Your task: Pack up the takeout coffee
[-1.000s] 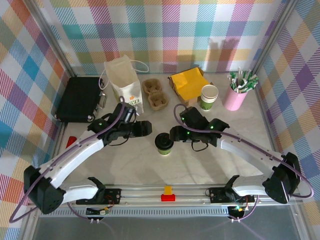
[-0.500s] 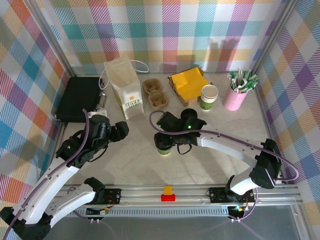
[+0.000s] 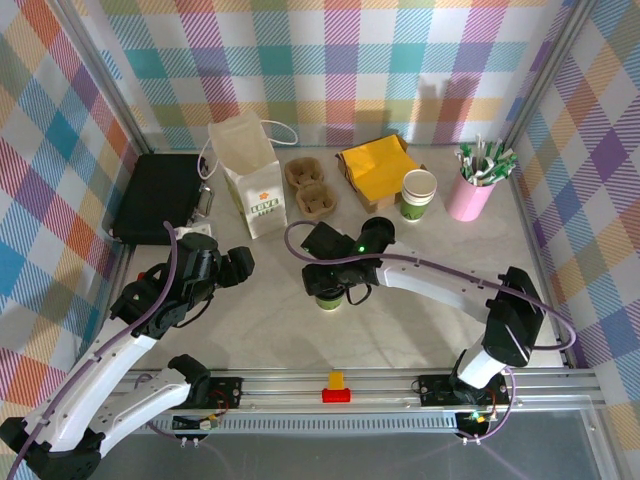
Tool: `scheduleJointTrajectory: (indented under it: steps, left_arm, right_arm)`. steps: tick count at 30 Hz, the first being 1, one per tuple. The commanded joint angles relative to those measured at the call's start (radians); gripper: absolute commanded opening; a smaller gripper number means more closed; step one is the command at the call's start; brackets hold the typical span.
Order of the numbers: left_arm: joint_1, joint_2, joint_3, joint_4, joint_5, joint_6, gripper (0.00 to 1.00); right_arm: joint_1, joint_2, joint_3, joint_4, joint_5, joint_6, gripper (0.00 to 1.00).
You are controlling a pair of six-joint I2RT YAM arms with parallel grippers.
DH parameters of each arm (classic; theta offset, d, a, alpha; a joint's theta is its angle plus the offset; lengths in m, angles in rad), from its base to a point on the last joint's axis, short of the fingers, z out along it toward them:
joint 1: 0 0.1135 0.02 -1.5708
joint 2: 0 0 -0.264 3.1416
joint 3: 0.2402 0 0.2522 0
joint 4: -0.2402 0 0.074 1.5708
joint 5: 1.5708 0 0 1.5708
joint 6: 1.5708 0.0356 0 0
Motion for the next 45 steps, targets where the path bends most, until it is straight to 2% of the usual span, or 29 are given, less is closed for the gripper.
scheduleJointTrajectory:
  steps: [1,19,37,45]
  left_arm:
    - [0.010,-0.001,-0.016,-0.003,-0.017,0.009,0.74]
    - [0.010,0.008,-0.038,0.033,0.016,0.008,0.74]
    - [0.011,0.024,-0.039,0.043,0.021,0.009,0.74]
    - [0.011,0.024,-0.028,0.035,0.016,0.015,0.74]
  right_arm:
    - [0.010,0.021,0.033,-0.015,-0.004,-0.017,0.89]
    - [0.012,0.073,0.040,-0.032,0.021,-0.015,0.78]
    - [0.018,0.128,0.074,-0.104,0.014,-0.036,0.80]
    - [0.017,0.141,0.080,-0.111,0.008,-0.048,0.78]
